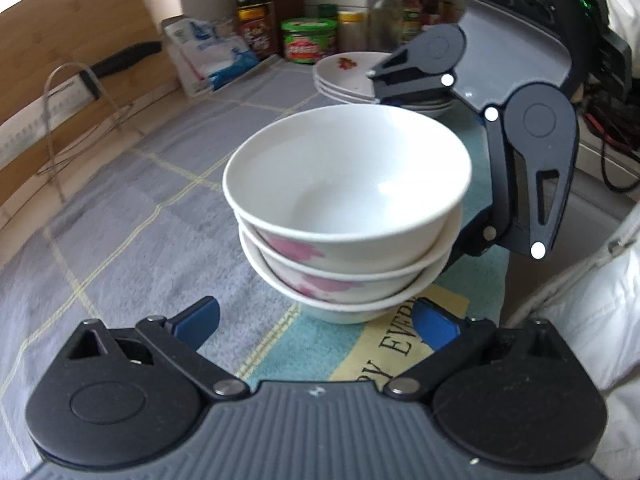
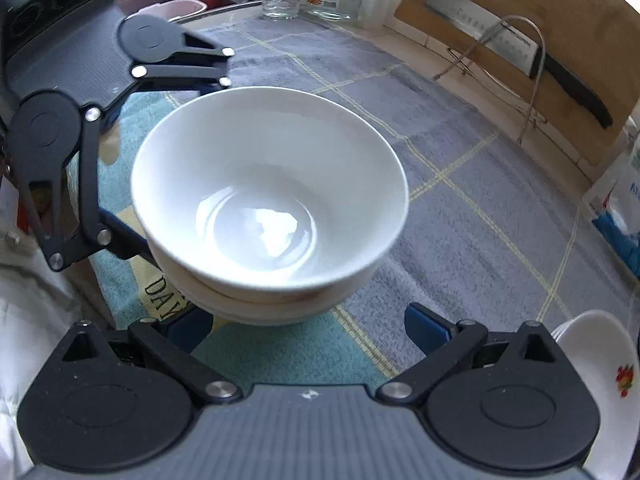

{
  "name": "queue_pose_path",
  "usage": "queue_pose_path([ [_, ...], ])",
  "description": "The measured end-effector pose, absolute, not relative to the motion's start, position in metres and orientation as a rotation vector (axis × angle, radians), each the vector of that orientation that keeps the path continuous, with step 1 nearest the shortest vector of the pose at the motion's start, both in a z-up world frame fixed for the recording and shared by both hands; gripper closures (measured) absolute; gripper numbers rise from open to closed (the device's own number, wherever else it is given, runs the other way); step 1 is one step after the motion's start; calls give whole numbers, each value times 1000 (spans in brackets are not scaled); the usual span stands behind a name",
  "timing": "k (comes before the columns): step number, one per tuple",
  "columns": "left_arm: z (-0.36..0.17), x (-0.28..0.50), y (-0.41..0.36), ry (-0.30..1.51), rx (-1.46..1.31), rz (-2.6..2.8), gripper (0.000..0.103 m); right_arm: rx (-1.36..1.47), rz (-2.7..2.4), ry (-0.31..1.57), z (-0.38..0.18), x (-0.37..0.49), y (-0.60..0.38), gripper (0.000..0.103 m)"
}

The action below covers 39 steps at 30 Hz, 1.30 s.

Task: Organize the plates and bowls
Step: 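Grasp the rim of the bowl stack with the left tool while the right tool grips its opposite rim, then lift the bowl stack with both tools and carry it over the plate stack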

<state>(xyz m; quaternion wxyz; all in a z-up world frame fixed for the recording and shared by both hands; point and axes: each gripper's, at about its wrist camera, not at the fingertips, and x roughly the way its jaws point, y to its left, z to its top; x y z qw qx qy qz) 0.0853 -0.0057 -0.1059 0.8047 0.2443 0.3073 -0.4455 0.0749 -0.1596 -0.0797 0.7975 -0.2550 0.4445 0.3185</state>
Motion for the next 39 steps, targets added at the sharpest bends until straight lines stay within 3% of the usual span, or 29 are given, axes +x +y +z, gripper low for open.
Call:
queue_pose_path([
  [14,-103,103,-10,556,675,-1239,5,-587,743,940,-68,77,-141,1],
  [39,-90,123,-17,621,676,-1358,12,-547,884,967,-64,90,-154,7],
])
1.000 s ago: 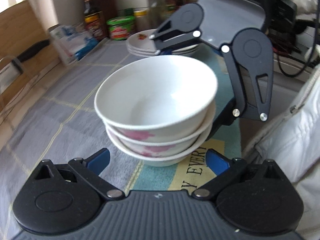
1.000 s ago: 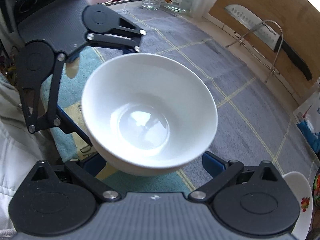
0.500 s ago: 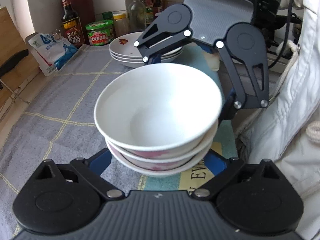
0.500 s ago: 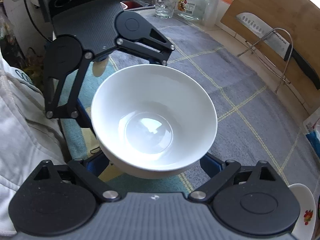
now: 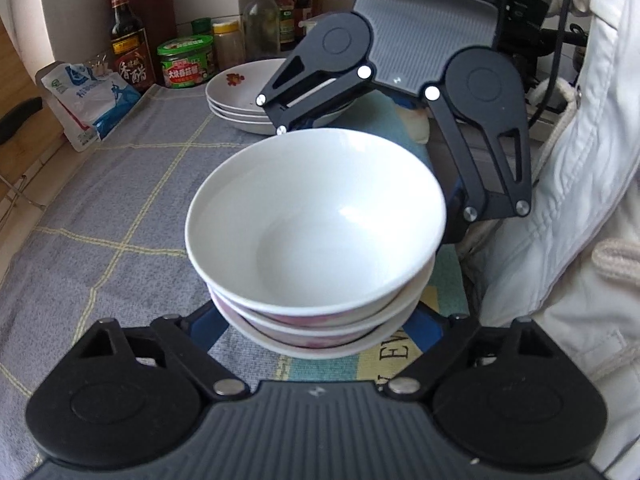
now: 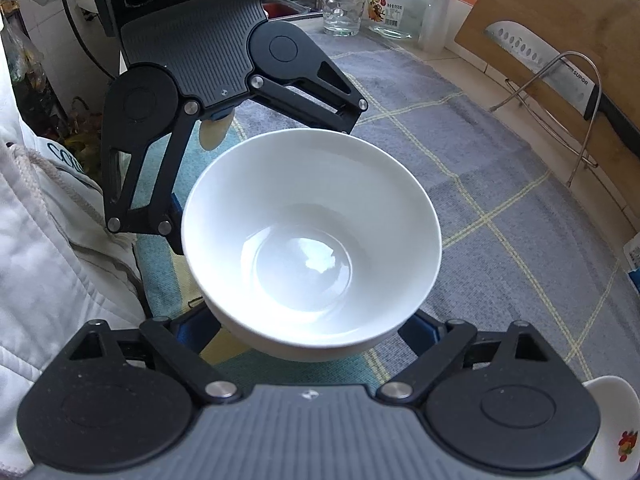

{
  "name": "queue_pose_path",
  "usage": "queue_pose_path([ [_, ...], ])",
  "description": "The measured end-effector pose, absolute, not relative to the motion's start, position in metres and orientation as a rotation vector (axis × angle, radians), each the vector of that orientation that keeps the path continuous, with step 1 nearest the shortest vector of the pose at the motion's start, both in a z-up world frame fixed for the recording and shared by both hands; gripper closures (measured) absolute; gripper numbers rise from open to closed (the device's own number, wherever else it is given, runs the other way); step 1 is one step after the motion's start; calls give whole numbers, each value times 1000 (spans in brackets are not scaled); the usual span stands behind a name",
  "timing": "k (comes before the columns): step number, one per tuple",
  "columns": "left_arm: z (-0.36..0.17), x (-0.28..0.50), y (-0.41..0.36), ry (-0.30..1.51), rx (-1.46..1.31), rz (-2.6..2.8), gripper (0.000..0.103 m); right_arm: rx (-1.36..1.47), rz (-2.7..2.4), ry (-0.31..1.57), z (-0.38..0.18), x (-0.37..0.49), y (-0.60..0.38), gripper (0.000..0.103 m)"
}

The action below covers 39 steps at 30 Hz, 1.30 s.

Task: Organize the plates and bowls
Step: 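Lift the bowl stack with both tools and carry it over the plate stack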

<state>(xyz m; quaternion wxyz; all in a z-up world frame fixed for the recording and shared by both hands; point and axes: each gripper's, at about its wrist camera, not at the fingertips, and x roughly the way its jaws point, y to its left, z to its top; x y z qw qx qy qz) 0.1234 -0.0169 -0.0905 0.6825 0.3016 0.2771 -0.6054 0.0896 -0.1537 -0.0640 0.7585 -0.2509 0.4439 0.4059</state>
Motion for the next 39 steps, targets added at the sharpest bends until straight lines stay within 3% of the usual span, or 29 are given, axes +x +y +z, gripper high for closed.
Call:
queue_pose_path([
  [39,-86,127,-21,602,703,-1397,11,-553,866,1011,-63,92,-149,7],
])
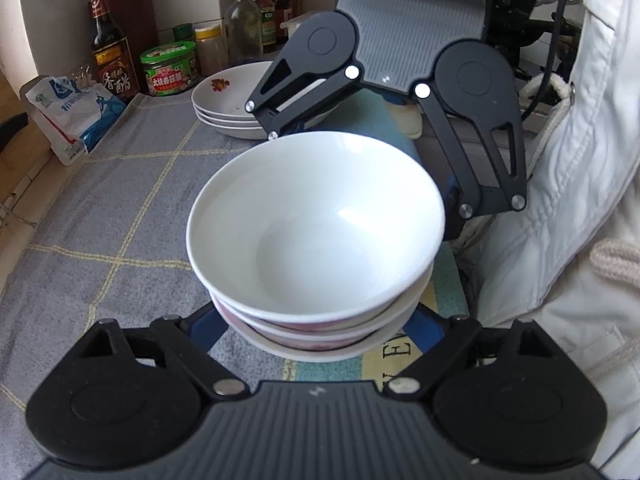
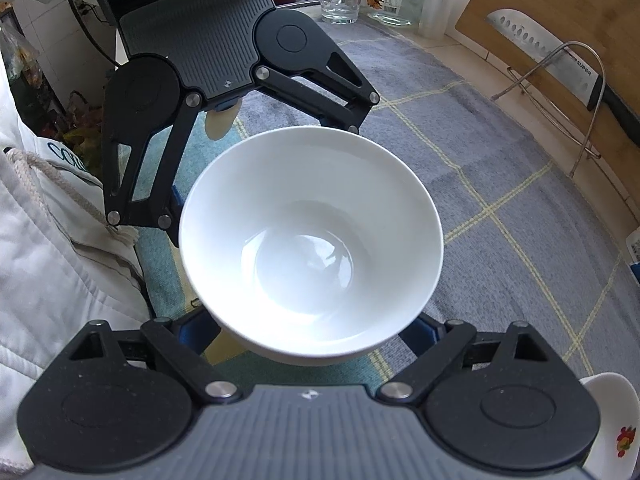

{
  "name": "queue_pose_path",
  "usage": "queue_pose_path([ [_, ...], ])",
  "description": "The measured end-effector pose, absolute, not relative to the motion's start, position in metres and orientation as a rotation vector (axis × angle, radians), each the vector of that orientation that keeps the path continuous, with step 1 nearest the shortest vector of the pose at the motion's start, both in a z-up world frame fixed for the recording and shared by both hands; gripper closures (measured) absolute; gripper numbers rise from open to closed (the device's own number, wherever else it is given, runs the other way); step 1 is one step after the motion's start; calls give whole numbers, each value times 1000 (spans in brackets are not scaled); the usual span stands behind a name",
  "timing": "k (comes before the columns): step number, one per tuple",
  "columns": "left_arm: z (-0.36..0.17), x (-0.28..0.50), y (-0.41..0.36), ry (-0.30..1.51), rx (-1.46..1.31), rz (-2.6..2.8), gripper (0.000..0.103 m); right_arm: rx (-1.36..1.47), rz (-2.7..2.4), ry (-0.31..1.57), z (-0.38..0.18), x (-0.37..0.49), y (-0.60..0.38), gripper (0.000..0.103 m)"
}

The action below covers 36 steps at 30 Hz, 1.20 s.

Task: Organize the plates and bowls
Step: 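Lift the bowl stack with both tools and carry it over the plate stack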

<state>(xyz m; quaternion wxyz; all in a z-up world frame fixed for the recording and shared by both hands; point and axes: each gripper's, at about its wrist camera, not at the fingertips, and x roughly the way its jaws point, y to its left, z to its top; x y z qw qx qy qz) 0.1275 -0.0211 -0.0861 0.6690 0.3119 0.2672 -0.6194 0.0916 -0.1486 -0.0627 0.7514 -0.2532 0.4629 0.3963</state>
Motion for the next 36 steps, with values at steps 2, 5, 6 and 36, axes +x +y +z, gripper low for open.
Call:
queue_pose_path([
  [2,-84,127,-21,596,703,-1393,11,-553,864,1005,-61,91,-149,7],
  [5,-81,127,-24,599,698,-1389,11,-549,865,1003,-58,90,-151,7],
  [6,-79,127,-25,597,701,-1387,11,-552,865,1001,-57,90,-152,7],
  [36,-46,122,-155,460,755,-1337,11,-601,811,913,-2,90,-287,7],
])
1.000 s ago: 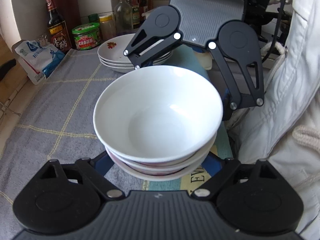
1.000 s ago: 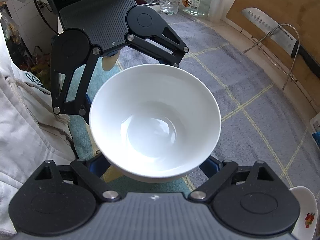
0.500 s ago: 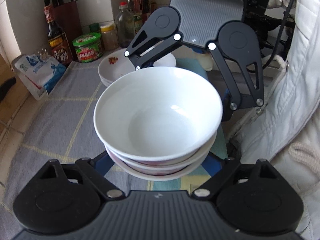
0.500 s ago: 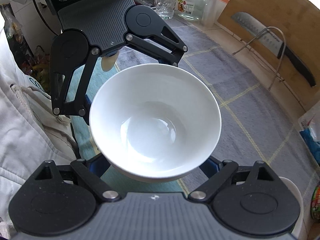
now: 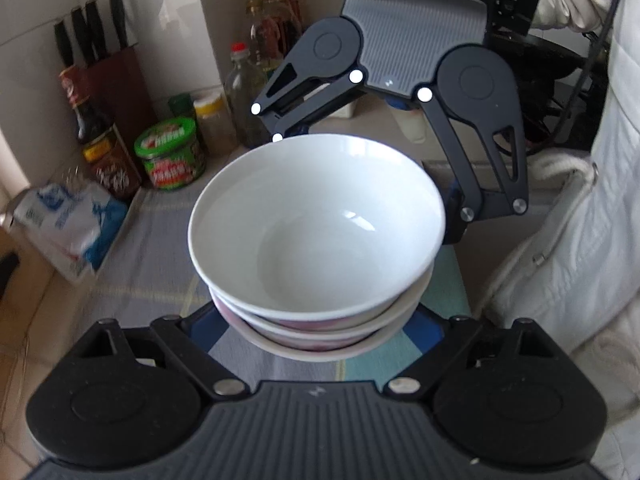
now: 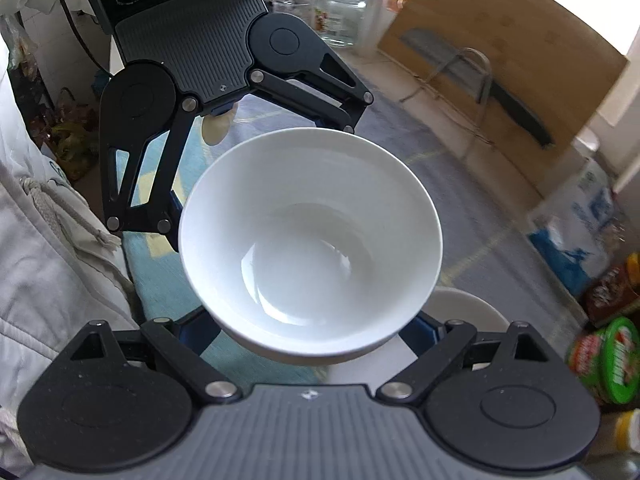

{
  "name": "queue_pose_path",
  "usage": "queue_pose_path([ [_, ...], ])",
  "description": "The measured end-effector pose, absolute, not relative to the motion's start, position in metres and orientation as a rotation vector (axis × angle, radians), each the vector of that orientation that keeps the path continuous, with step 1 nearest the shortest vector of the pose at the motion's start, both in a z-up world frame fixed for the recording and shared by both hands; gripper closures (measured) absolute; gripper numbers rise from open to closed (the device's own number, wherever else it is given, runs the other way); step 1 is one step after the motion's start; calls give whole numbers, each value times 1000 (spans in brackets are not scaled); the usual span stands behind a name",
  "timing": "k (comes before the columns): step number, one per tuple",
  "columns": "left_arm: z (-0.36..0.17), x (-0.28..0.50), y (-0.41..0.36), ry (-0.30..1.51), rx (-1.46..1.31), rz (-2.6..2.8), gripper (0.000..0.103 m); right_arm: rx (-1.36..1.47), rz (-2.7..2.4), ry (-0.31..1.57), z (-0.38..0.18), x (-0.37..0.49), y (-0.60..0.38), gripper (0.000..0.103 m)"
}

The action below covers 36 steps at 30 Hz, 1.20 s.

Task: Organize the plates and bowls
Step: 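Lift the bowl stack with both tools and carry it over the plate stack, then lower the bowl stack onto the plates and open both tools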

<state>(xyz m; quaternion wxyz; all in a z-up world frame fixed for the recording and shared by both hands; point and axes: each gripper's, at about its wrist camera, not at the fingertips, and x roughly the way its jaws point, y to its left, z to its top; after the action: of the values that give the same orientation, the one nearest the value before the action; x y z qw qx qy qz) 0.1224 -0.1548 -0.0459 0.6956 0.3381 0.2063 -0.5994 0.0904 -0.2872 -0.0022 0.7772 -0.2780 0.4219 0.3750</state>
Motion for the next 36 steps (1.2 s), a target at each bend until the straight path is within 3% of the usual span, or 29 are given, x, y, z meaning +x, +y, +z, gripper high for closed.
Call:
queue_pose_path([
  [16,-62,162,-242,411,768,-1401,11,-591,703,966,-14,116,-370,7],
  [36,-75,175,-264,461,759,-1405,11,-549,693,1017,-29,122,-388,7],
])
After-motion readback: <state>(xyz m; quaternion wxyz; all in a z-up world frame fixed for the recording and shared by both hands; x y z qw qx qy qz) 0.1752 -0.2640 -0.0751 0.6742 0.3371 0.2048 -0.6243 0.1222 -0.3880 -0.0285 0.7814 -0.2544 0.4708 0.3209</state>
